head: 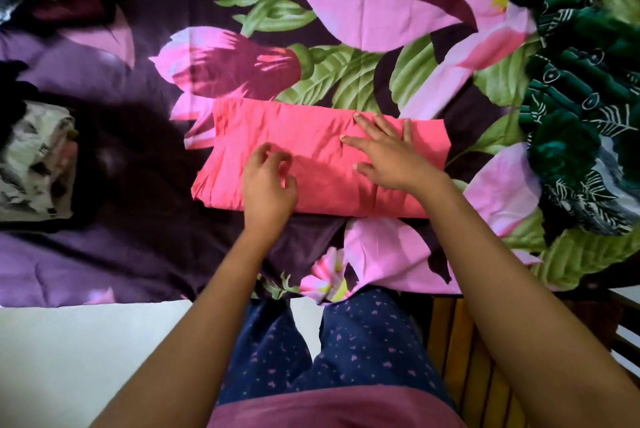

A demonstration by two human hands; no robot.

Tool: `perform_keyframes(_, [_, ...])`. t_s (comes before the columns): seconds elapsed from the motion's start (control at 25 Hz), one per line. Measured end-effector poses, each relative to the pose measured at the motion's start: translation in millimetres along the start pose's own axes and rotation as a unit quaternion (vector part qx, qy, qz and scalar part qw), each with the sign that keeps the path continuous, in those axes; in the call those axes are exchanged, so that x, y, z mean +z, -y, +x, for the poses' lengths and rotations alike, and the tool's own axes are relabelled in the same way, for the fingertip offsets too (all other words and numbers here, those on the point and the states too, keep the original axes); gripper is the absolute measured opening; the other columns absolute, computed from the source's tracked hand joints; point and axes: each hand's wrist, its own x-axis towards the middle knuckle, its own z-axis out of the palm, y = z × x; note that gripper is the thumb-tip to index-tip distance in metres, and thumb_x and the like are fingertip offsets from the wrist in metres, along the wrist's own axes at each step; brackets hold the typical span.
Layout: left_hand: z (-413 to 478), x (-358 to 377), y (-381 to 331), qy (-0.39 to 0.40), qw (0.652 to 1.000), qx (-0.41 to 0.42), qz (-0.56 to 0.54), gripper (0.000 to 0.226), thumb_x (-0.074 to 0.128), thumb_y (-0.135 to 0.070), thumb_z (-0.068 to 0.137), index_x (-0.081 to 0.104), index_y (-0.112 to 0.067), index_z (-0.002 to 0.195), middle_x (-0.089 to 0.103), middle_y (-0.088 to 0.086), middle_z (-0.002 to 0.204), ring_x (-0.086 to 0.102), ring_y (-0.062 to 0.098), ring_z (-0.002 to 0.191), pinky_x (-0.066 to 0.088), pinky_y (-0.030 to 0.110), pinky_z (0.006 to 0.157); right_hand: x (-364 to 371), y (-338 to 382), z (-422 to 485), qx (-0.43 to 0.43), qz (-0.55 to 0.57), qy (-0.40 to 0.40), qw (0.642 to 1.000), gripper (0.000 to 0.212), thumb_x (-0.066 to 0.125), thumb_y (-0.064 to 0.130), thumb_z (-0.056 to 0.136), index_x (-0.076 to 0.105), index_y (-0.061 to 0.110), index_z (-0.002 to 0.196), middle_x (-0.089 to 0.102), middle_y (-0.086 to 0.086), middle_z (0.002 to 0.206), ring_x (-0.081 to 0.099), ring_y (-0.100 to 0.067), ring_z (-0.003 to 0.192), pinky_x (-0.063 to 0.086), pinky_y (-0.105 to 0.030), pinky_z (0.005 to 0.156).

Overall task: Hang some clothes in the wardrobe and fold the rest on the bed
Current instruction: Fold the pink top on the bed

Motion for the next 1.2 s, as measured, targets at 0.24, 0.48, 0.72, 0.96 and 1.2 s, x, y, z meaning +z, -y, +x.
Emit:
perform_keyframes(0.24, [-40, 35, -33, -0.054, 0.658, -0.533, -0.529, 0.05, 0.074, -0.017, 0.078, 0.042, -0.011, 0.116, 0.047, 0.007, 0.111, 0.05, 0.018, 0.09, 0.04, 0.03, 0.083, -21, 19, 23, -0.046, 0.049, -0.114, 0.991, 0.049, 0.045, 0.038, 0.098, 0.039, 0.014, 0.14, 0.041, -0.015, 0.138, 0.041, -0.031, 0.127, 0.032, -0.045, 0.107])
perform_keyframes(0.48, [-33, 50, -29, -0.076, 0.602, -0.51, -0.609, 0.045, 0.074, -0.007, 0.078, 0.051, -0.005, 0.116, 0.063, 0.01, 0.102, 0.062, 0.018, 0.078, 0.054, 0.021, 0.054, -15, 18, 33, 0.002, -0.03, -0.056, 0.998, 0.064, 0.032, 0.056, 0.096, 0.035, 0.01, 0.141, 0.049, -0.021, 0.133, 0.048, -0.037, 0.121, 0.038, -0.044, 0.098])
perform_keyframes(0.72, [-35, 37, 21, -0.11, 0.774, -0.27, -0.563, 0.071, 0.082, -0.025, 0.064, 0.051, -0.01, 0.126, 0.06, 0.008, 0.126, 0.058, 0.021, 0.112, 0.047, 0.035, 0.097, 14, 15, 21, 0.109, 0.46, 0.038, 0.88, 0.037, 0.057, 0.049, 0.089, 0.065, 0.014, 0.098, 0.069, -0.001, 0.095, 0.064, -0.015, 0.085, 0.049, -0.031, 0.082])
perform_keyframes(0.96, [-35, 3, 31, -0.005, 0.819, -0.241, -0.521, 0.078, 0.079, -0.007, 0.054, 0.047, -0.015, 0.125, 0.062, 0.004, 0.116, 0.063, 0.013, 0.097, 0.054, 0.03, 0.086, 39, 54, -8, 0.102, 0.652, -0.041, 0.75, 0.026, 0.061, 0.028, 0.091, 0.06, 0.022, 0.116, 0.068, 0.0, 0.11, 0.066, -0.009, 0.092, 0.054, -0.023, 0.082])
perform_keyframes(1.2, [-24, -77, 12, 0.015, 0.792, -0.206, -0.574, 0.056, 0.073, 0.008, 0.061, 0.055, -0.012, 0.11, 0.067, 0.003, 0.094, 0.067, 0.008, 0.077, 0.055, 0.023, 0.068, -20, 105, -35, 0.088, 0.781, -0.035, 0.618, 0.038, 0.06, 0.023, 0.087, 0.057, 0.014, 0.124, 0.071, -0.004, 0.103, 0.069, -0.015, 0.09, 0.056, -0.029, 0.076])
